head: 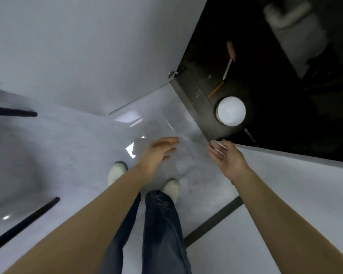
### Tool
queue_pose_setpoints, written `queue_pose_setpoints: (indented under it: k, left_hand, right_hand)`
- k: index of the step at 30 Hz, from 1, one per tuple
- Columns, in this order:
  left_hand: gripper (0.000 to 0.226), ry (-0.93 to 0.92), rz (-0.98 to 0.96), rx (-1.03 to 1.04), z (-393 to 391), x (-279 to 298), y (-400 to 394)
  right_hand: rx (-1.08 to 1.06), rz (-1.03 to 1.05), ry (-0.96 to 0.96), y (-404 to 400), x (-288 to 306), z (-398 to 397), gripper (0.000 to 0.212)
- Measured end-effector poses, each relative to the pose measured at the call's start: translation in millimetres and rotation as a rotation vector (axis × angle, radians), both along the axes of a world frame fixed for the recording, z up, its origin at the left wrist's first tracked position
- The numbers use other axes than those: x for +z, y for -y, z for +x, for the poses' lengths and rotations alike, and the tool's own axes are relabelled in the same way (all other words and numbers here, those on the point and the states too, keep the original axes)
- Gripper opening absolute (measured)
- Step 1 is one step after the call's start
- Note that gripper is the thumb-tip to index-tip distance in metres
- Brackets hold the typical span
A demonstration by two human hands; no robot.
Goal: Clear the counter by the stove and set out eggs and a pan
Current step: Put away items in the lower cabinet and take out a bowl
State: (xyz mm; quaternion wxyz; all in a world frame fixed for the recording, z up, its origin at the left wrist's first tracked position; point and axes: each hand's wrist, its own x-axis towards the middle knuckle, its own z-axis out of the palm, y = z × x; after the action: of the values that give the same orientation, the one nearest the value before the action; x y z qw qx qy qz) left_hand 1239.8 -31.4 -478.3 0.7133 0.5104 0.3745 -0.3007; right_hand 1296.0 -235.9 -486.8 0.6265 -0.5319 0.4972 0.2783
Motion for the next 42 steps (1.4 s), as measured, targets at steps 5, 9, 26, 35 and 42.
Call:
queue_pose_setpoints:
  k: [5, 9, 26, 35, 42]
  left_hand:
    - [0.026, 0.019, 0.047, 0.002, 9, -85, -20]
    - [0.026, 0.046, 0.068, -0.013, 26, -136, -21]
    - [0.035, 0.078, 0.054, 0.014, 49, -159, -2]
    - [0.041, -0.061, 0.11, 0.031, 42, -170, -29]
    - [0.037, -0.087, 0.043, 0.171, 28, -190, -60]
  right_hand:
    - [-0.14, -0.059, 0.066, 13, -110, 39, 0.032]
    - [-0.233, -0.147, 0.094, 30, -168, 82, 0.032]
    - [0.119, -0.44, 0.351, -13, -189, 13, 0.016]
    - [0.764, -0.159, 0.366, -54, -166, -19, 0.023]
    - [0.63, -0.195, 0.306, -58, -180, 60, 0.045]
